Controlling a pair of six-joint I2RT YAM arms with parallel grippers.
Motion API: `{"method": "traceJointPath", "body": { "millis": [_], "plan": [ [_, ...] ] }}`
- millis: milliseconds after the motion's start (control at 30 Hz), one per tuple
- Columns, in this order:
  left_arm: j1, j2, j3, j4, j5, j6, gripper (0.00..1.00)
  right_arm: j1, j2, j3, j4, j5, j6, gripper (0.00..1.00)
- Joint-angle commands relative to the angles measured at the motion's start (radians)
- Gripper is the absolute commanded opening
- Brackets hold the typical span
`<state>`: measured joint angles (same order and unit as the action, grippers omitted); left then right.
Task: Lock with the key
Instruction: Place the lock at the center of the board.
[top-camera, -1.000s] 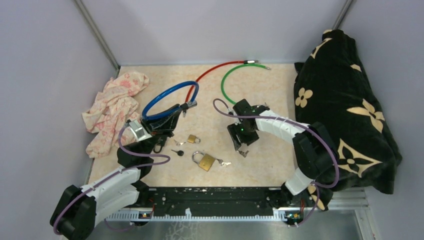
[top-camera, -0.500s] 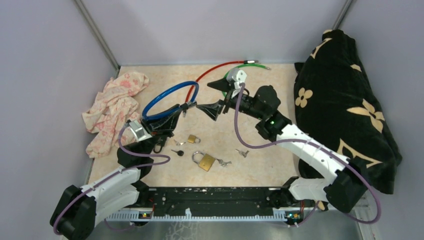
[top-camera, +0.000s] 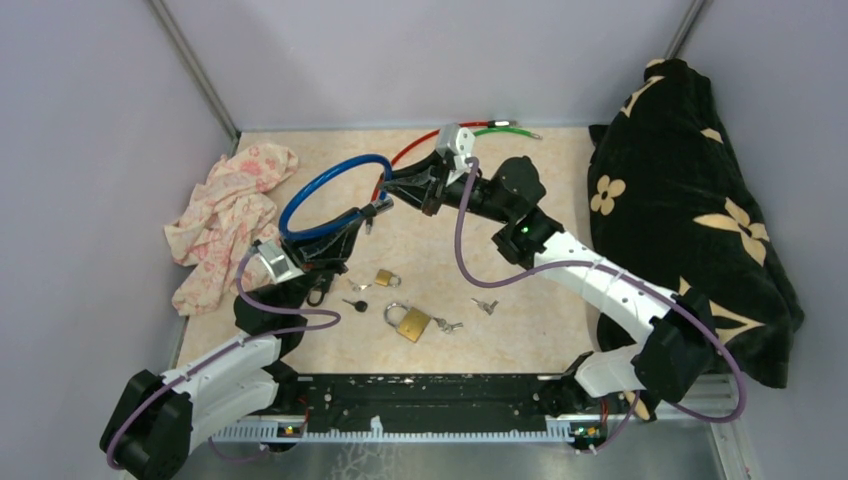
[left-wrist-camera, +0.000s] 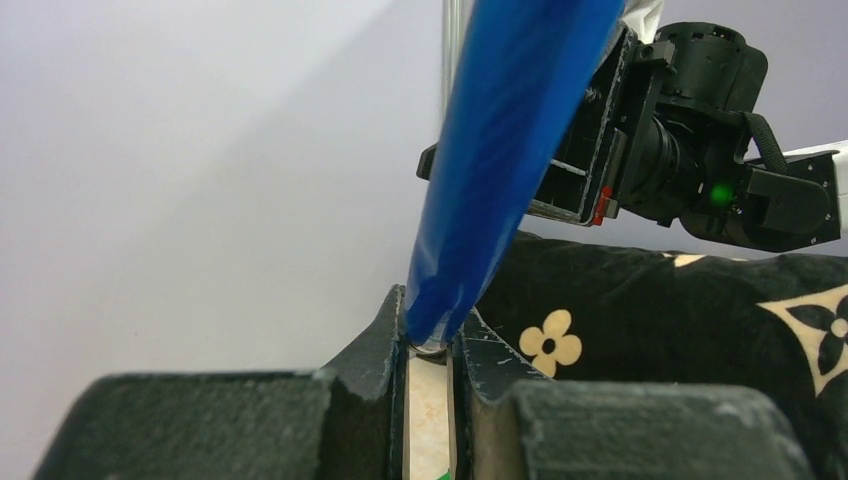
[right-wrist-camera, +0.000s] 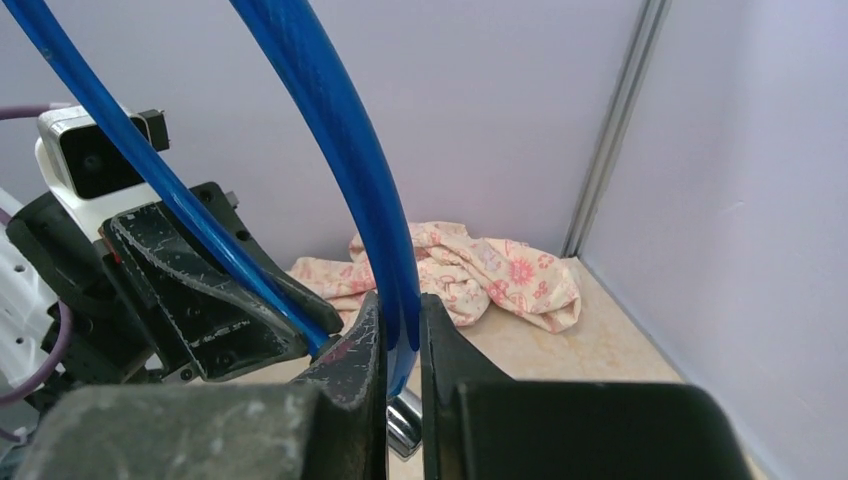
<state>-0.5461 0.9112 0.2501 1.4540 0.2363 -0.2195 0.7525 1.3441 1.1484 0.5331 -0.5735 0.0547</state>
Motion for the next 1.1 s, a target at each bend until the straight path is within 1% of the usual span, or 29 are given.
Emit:
{"method": "traceJointPath", "body": {
  "millis": [0,233,300,333,367,400,433,467,500,533,633,700,733,833,900,1067],
  "plan": [
    [0.002,-0.001,0.026,0.066,0.005,-0.003,0.00,-0.001,-0.046,0.085,0.059,0.005,-0.026,0.00],
    [0.002,0.002,0.025,0.063,0.002,-0.001,0.00,-0.001,-0.073,0.093,0.027,0.004,-0.047,0.00],
    [0.002,0.002,0.025,0.065,0.002,-0.008,0.00,-0.001,-0.073,0.107,-0.015,0.016,-0.048,0.00],
    [0.002,0.002,0.025,0.065,-0.004,-0.013,0.00,-0.001,-0.065,0.121,-0.061,0.035,-0.049,0.00],
    [0.002,0.002,0.023,0.064,-0.017,-0.015,0.07,-0.002,-0.057,0.141,-0.127,0.061,-0.050,0.00],
    [0.003,0.001,0.022,0.063,-0.036,-0.014,0.29,-0.002,-0.052,0.159,-0.208,0.096,-0.065,0.00],
    [0.002,-0.001,0.022,0.060,-0.053,-0.012,0.59,-0.005,-0.048,0.169,-0.280,0.132,-0.081,0.00],
    [0.002,-0.002,0.020,0.054,-0.072,-0.009,0.79,-0.012,-0.046,0.176,-0.345,0.175,-0.081,0.00],
    [0.002,-0.005,0.019,0.053,-0.079,-0.003,0.96,-0.027,-0.045,0.182,-0.416,0.199,-0.069,0.00],
    [0.002,-0.006,0.015,0.052,-0.087,0.003,0.98,-0.045,-0.043,0.189,-0.485,0.214,-0.049,0.00],
    [0.002,-0.010,0.008,0.055,-0.112,0.014,0.99,-0.115,-0.039,0.191,-0.721,0.206,0.041,0.00],
    [0.002,-0.011,0.004,0.055,-0.130,0.018,0.99,-0.154,-0.035,0.190,-0.891,0.194,0.053,0.00],
    [0.002,-0.011,0.002,0.055,-0.136,0.019,0.99,-0.168,-0.032,0.186,-1.010,0.199,0.056,0.00],
    [0.002,-0.010,-0.001,0.057,-0.139,0.014,0.99,-0.215,-0.017,0.154,-1.223,0.228,0.080,0.00],
    [0.002,-0.011,-0.004,0.060,-0.138,0.010,0.99,-0.263,-0.009,0.091,-1.291,0.224,0.111,0.00],
    [0.002,-0.022,-0.009,0.059,-0.138,0.011,0.99,-0.361,0.001,-0.096,-1.302,0.182,0.165,0.00]
  ]
}}
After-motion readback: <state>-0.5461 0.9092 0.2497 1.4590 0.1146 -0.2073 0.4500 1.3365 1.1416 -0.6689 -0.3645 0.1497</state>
